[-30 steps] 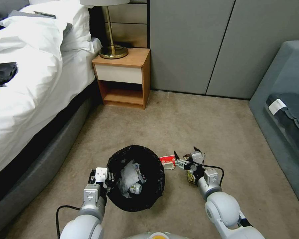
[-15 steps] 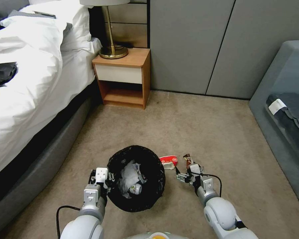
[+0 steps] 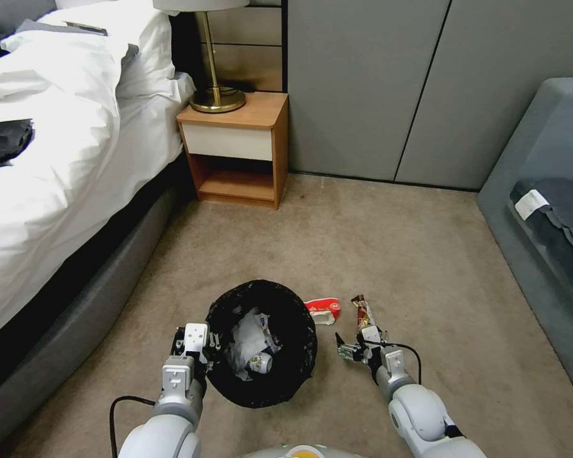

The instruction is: Pick up the trash bin, then pick up the garbage from the floor and place it into the trash bin.

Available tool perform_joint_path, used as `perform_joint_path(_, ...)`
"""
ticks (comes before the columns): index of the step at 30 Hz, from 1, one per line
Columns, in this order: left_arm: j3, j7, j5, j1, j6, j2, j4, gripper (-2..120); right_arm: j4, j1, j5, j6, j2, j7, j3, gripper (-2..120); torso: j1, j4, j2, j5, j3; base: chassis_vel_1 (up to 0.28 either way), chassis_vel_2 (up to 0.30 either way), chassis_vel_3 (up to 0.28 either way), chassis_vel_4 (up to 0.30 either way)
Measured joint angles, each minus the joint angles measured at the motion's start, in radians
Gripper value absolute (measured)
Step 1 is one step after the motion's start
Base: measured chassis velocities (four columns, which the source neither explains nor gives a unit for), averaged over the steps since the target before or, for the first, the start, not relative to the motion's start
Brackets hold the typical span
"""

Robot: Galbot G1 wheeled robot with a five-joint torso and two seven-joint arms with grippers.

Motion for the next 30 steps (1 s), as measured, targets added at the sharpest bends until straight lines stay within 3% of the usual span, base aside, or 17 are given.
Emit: perform_joint_path(30, 0.006, 0.000, 0.009, 0.011, -0.007, 0.002, -0.001, 0, -0.189, 0.120, -0.037, 0.079, 0.014, 0.015, 0.002, 100, 0.000, 0.0000, 0.000, 0.0001, 0.000, 0.000, 0.000, 0.000, 0.000)
